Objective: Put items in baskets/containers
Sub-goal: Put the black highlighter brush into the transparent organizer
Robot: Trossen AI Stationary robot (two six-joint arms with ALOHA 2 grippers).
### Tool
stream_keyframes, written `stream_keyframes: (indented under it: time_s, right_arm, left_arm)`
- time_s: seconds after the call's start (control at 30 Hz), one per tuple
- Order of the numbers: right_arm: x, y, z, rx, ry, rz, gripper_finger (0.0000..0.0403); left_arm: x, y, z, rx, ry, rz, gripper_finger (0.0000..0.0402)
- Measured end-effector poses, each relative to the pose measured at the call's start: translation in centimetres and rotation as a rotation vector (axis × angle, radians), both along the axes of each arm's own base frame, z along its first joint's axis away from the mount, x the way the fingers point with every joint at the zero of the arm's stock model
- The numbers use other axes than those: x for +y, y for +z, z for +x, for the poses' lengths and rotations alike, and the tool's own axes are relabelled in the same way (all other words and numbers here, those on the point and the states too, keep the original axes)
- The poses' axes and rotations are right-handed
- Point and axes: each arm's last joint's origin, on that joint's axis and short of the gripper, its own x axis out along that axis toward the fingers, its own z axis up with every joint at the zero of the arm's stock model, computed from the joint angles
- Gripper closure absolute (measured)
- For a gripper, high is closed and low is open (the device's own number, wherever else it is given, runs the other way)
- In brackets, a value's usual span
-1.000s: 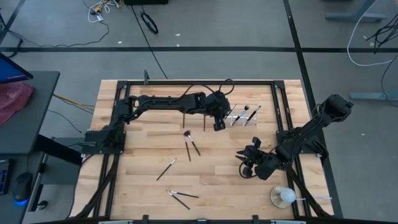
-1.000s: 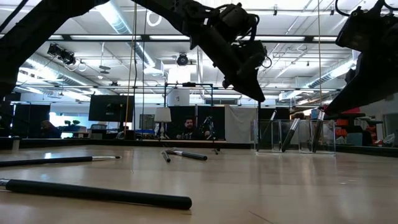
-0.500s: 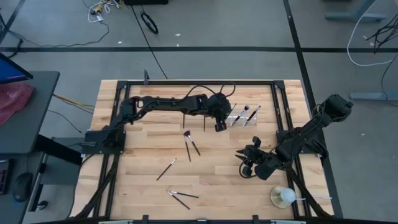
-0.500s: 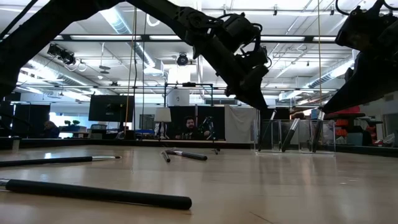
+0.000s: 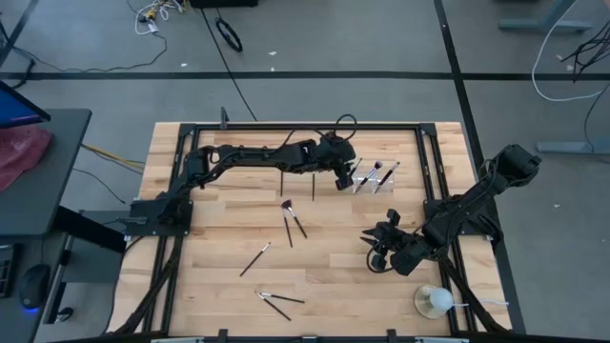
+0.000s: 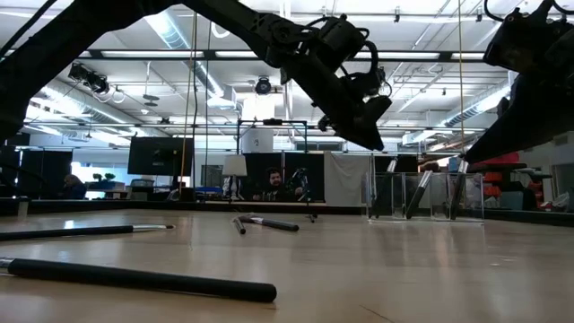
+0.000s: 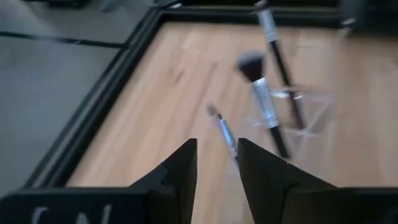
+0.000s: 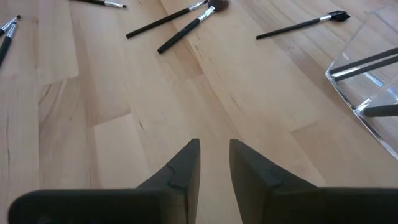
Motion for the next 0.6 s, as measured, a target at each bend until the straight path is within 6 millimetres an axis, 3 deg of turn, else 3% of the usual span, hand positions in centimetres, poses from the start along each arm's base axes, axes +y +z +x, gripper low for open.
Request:
stream_keyframes:
  time_s: [0.17,0.37,0.47,0.6]
  right_arm:
    - [-0.1,0.2,0.2,-0.061,-0.050,-0.037,0.0316]
    - [0.5,-0.7,1.0,-0.103,-0.072,-0.038,0.0316]
    - [1.0,-1.6,1.6,-0.111,-0.070,-0.032,0.0316]
    - [1.7,-3.1,2.4,-0.129,-0.070,-0.014,0.0316]
  left_arm:
    - [-1.2,2.6,-1.6,0.075,0.062,0.054,0.0289]
    - [-5.2,4.6,-4.4,0.278,0.044,0.127,0.0309]
    - [-7.3,3.9,-6.0,0.318,0.041,0.164,0.0321]
    - [-9.7,1.4,-9.1,0.305,0.032,0.131,0.0332]
